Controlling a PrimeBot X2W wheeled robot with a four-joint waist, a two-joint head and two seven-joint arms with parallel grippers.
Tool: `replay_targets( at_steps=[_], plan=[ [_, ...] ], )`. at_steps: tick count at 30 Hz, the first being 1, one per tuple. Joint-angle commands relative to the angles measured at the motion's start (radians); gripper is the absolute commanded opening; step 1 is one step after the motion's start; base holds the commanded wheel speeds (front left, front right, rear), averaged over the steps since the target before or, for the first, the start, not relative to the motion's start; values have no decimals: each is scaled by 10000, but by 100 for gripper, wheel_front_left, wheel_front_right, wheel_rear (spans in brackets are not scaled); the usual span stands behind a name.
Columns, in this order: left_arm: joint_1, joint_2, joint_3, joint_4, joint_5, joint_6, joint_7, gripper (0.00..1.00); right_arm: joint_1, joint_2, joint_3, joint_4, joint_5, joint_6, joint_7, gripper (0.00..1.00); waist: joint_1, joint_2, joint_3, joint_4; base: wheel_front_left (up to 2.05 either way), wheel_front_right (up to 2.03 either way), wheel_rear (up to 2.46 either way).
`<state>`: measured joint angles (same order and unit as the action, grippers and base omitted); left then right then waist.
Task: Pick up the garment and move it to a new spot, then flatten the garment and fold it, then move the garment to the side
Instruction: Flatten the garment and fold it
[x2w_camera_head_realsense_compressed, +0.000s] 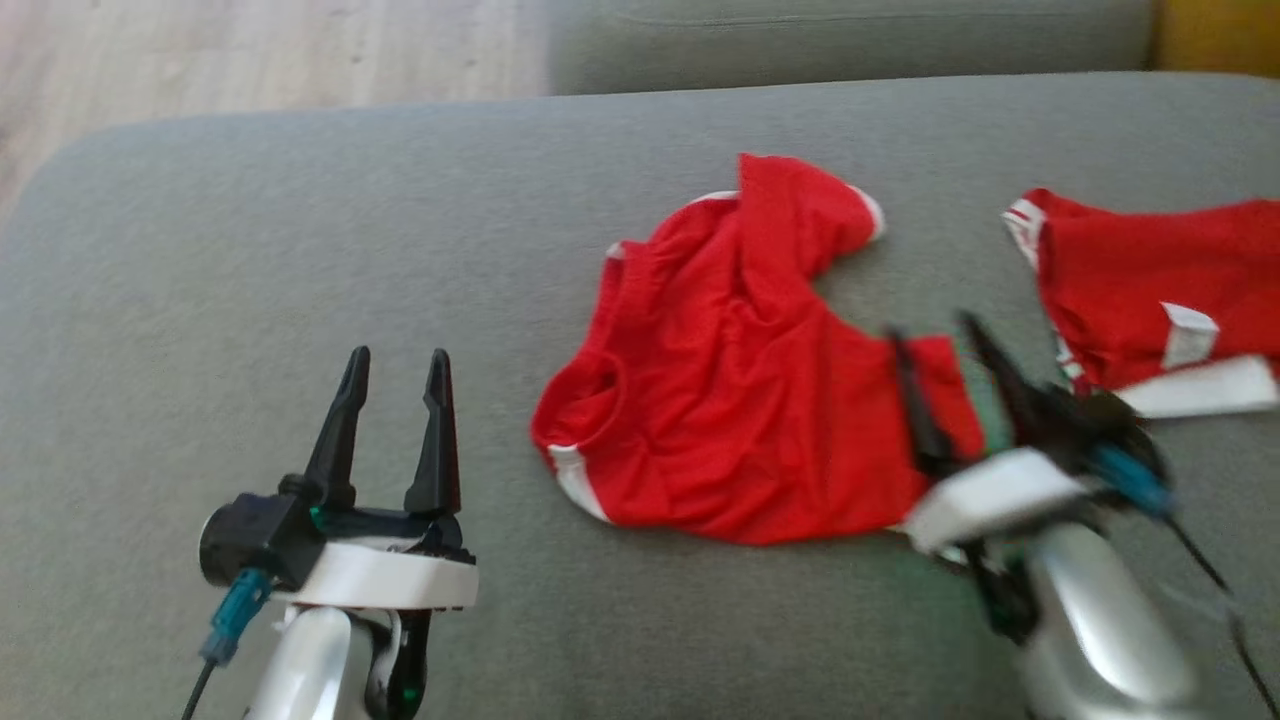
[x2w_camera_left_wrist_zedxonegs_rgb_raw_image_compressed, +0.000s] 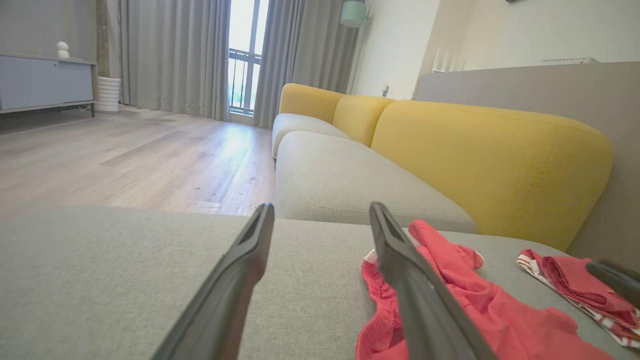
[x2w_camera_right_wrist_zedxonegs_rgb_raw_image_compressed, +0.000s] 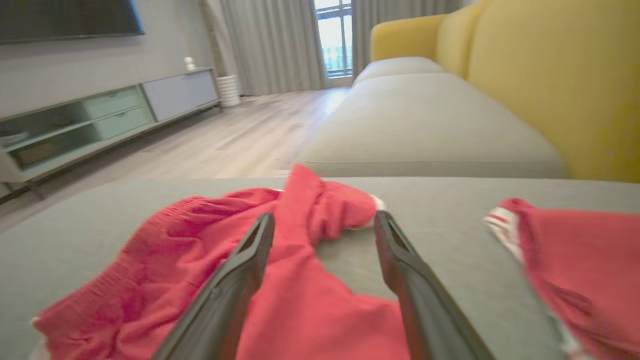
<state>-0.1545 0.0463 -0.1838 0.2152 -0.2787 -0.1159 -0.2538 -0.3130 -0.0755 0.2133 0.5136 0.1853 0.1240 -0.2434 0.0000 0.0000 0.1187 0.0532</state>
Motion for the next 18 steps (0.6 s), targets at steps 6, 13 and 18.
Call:
replay_targets(
  at_steps=[6,13,18],
  plan=[
    [-103,66,500,-402,187,-112,-80,100,1908,240,-1894,-1711,-524,67,-169,100,0,0,-14,-655,0,0,0],
    [-120,108,386,-270,237,-140,-80,100,2737,249,-2072,-2285,304,67,-180,100,0,0,28,-803,0,0,0],
    [-236,492,-158,-152,301,-144,-80,100,2611,250,-2051,-2576,323,67,-181,100,0,0,80,-756,0,0,0]
  ],
)
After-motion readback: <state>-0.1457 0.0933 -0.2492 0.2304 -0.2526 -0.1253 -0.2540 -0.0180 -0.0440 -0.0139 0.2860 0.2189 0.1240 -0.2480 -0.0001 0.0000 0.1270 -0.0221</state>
